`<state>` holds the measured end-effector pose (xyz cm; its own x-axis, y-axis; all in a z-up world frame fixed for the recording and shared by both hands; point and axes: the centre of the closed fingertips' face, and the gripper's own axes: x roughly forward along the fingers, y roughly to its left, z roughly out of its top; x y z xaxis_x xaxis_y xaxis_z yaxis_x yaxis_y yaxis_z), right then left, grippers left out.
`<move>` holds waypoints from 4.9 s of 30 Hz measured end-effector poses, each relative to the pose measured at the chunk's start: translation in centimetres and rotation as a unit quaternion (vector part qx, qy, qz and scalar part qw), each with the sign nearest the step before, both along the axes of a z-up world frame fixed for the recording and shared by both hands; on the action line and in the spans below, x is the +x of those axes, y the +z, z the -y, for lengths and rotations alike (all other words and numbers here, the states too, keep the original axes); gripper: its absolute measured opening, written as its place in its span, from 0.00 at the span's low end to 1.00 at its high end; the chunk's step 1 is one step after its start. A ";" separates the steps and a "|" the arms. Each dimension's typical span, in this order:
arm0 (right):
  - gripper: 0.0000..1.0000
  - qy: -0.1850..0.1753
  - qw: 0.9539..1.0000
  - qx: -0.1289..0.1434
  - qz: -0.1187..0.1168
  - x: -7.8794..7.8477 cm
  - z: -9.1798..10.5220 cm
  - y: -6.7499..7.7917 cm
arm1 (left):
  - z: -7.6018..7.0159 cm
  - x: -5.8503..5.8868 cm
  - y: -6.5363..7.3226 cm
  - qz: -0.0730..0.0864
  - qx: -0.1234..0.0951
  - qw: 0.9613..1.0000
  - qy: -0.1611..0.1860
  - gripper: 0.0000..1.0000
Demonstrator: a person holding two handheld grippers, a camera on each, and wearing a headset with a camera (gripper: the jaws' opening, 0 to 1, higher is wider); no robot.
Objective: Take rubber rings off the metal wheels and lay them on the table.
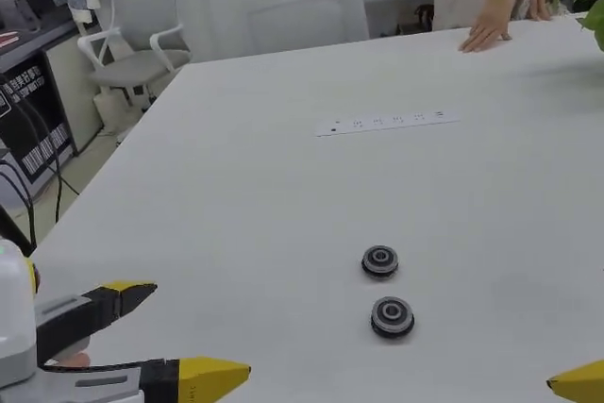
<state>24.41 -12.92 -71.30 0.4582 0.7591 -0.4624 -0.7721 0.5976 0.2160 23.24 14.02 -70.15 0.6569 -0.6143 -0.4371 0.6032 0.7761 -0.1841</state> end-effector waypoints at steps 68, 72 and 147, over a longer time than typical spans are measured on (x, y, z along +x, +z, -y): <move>0.80 0.127 0.990 0.025 0.057 3.9 -5.7 1.5 | 13.0 3.1 4.6 0.069 0.028 0.975 -0.212 0.96; 0.77 0.134 0.989 0.027 0.057 4.0 -5.9 1.4 | 13.4 3.4 4.2 0.073 0.017 0.974 -0.213 0.93; 0.27 0.231 0.973 0.024 0.001 5.3 -10.2 -8.9 | 15.8 7.6 -8.5 0.070 0.019 0.965 -0.252 0.24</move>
<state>29.68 -2.76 -80.16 0.0634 0.9046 -0.4214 -0.9563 0.1759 0.2337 30.86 -1.82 -78.67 0.3330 -0.8566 -0.3942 0.9226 0.3824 -0.0517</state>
